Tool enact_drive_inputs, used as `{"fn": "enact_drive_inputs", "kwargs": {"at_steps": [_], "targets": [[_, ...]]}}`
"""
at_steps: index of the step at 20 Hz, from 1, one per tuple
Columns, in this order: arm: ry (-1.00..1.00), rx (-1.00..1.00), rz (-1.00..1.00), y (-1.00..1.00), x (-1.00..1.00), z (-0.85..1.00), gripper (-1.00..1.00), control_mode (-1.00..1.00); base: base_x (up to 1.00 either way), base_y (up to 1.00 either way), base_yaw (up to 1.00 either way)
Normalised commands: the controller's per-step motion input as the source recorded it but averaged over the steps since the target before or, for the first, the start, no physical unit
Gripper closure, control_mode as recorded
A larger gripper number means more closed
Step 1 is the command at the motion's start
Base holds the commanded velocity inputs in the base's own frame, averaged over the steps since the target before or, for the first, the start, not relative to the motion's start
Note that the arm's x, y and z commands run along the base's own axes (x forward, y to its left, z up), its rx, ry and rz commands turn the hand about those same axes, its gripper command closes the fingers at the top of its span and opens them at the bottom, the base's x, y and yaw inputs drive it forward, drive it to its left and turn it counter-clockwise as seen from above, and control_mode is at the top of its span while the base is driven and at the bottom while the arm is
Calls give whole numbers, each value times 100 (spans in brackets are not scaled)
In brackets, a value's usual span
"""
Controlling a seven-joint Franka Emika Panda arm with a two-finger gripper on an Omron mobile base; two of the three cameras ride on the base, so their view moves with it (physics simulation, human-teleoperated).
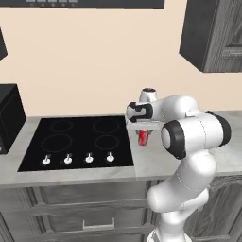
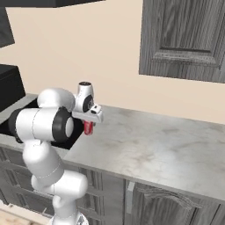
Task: Four empty soda cans are scattered around the kitchen. Gather all the cans and cluster them next to the stove for recycling.
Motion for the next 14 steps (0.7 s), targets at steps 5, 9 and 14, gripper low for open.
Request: {"fn": "enact_drive_inputs", "kwargs": {"at_steps": [5, 9, 14], "targets": [[0, 0, 0, 0, 8, -23, 100, -100, 0, 0, 0], [0, 0, 0, 0, 2, -28, 100, -100, 0, 0, 0], [0, 0, 0, 0, 0, -26, 100, -100, 0, 0, 0]]}}
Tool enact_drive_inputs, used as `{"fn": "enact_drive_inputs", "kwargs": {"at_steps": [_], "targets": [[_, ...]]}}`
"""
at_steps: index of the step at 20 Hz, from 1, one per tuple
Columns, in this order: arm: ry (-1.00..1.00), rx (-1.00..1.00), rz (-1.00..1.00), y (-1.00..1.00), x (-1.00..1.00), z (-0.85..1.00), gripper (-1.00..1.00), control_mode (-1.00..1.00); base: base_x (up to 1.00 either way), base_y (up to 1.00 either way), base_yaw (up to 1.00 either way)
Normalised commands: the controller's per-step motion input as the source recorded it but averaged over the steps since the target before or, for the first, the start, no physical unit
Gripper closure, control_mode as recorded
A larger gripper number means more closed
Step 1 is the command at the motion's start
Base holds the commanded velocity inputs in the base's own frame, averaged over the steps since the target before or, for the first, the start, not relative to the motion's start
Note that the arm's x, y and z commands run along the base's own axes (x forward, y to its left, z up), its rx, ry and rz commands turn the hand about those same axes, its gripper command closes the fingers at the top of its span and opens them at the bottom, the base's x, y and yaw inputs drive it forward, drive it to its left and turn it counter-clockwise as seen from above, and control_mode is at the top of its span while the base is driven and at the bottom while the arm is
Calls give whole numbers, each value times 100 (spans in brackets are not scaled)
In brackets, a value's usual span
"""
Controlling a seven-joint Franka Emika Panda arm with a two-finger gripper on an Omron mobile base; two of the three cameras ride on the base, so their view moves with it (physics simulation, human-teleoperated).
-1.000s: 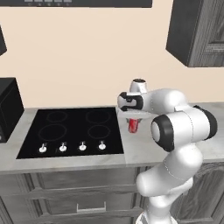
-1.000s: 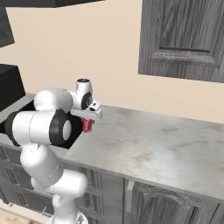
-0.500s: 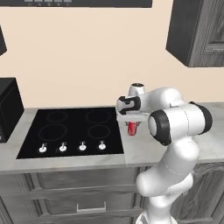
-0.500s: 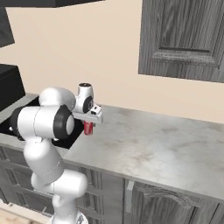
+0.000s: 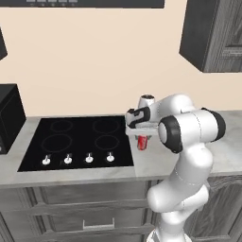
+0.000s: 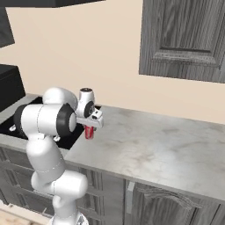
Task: Four empty soda cans are scattered around the kitchen. Gather all the cans and cluster them next to the stove for recycling.
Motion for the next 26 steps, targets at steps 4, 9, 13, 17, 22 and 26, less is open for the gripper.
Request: {"fn": "enact_drive_inputs", "kwargs": {"at_steps": [4, 9, 13, 17, 22, 26], "targets": [[0, 0, 0, 0, 0, -26, 100, -100, 0, 0, 0], [0, 0, 0, 0, 0, -26, 100, -100, 0, 0, 0], [0, 0, 0, 0, 0, -32, 100, -100, 0, 0, 0], [0, 0, 0, 9, 0, -39, -100, -100, 0, 0, 0], [0, 0, 0, 5, -8, -10, -100, -100, 0, 0, 0], [0, 0, 0, 0, -9, 0, -100, -100, 0, 0, 0]]}}
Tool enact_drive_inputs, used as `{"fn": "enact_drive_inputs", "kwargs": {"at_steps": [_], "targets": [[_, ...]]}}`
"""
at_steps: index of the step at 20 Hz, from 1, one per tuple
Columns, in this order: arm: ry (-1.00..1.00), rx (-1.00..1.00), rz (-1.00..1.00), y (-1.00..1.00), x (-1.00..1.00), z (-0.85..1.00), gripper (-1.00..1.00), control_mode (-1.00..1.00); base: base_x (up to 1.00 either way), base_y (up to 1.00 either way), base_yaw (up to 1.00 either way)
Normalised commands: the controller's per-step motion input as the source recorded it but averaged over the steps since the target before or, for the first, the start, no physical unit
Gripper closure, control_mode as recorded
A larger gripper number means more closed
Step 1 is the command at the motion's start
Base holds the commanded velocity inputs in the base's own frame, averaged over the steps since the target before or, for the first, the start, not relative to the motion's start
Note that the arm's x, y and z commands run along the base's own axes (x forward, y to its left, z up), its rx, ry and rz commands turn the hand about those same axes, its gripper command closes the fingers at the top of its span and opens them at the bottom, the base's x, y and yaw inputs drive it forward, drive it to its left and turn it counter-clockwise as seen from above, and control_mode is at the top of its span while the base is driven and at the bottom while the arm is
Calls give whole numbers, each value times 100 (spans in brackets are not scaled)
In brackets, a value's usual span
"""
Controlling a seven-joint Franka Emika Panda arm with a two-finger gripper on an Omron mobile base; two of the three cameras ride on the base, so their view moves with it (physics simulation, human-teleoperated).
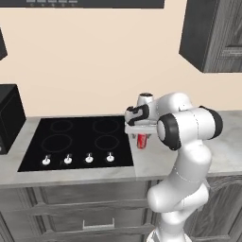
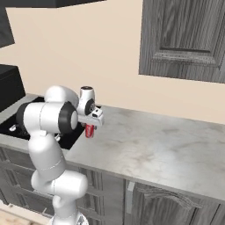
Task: Four empty soda cans are scattered around the kitchen. Gather all the cans and cluster them next to the stove for recycling.
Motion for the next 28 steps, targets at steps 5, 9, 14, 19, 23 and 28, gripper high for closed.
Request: {"fn": "enact_drive_inputs", "kwargs": {"at_steps": [5, 9, 14, 19, 23, 28], "targets": [[0, 0, 0, 0, -8, 0, -100, -100, 0, 0, 0], [-7, 0, 0, 0, -16, 2, -100, -100, 0, 0, 0], [-12, 0, 0, 0, -22, 50, -100, -100, 0, 0, 0], [-9, 0, 0, 0, -34, 78, -100, -100, 0, 0, 0], [-5, 0, 0, 0, -59, 77, -100, -100, 0, 0, 0], [-6, 0, 0, -5, -92, 63, -100, -100, 0, 0, 0]]}}
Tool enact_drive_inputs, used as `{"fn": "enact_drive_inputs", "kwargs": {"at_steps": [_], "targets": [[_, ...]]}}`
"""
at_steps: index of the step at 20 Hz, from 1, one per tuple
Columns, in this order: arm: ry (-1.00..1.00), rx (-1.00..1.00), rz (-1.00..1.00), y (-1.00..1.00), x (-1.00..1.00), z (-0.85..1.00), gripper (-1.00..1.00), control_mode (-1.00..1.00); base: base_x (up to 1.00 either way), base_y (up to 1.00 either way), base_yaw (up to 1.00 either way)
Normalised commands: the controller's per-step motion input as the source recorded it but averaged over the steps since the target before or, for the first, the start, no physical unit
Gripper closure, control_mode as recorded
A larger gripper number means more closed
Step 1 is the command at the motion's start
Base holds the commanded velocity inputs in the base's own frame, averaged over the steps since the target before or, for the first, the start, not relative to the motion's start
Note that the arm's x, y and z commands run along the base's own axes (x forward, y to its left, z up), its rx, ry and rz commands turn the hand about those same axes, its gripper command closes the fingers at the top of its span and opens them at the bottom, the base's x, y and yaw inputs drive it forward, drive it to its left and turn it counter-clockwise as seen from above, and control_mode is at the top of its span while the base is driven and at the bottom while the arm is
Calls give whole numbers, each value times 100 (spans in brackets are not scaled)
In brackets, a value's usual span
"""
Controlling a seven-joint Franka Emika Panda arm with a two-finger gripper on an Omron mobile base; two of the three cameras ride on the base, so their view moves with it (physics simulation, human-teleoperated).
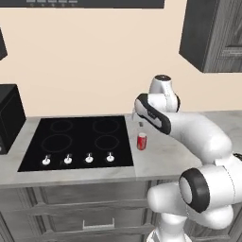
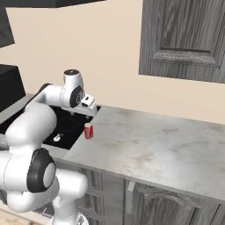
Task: Four empty soda cans are scattered around the kitchen. Gather all the cans and cluster them next to the stove for recycling.
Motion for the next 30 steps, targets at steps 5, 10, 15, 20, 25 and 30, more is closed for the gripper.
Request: {"fn": "enact_drive_inputs", "kwargs": {"at_steps": [5, 10, 15, 20, 25, 30], "targets": [[-5, 0, 0, -4, -100, 48, -100, -100, 0, 0, 0], [-4, 0, 0, -9, -100, 37, -100, -100, 0, 0, 0], [-1, 1, 0, -8, -98, 32, -100, -100, 0, 0, 0], [0, 1, 0, 0, -75, 21, -100, -100, 0, 0, 0], [0, 1, 0, 0, -63, 11, -100, -100, 0, 0, 0], [0, 1, 0, 0, -64, 7, -100, -100, 0, 0, 0]]}}
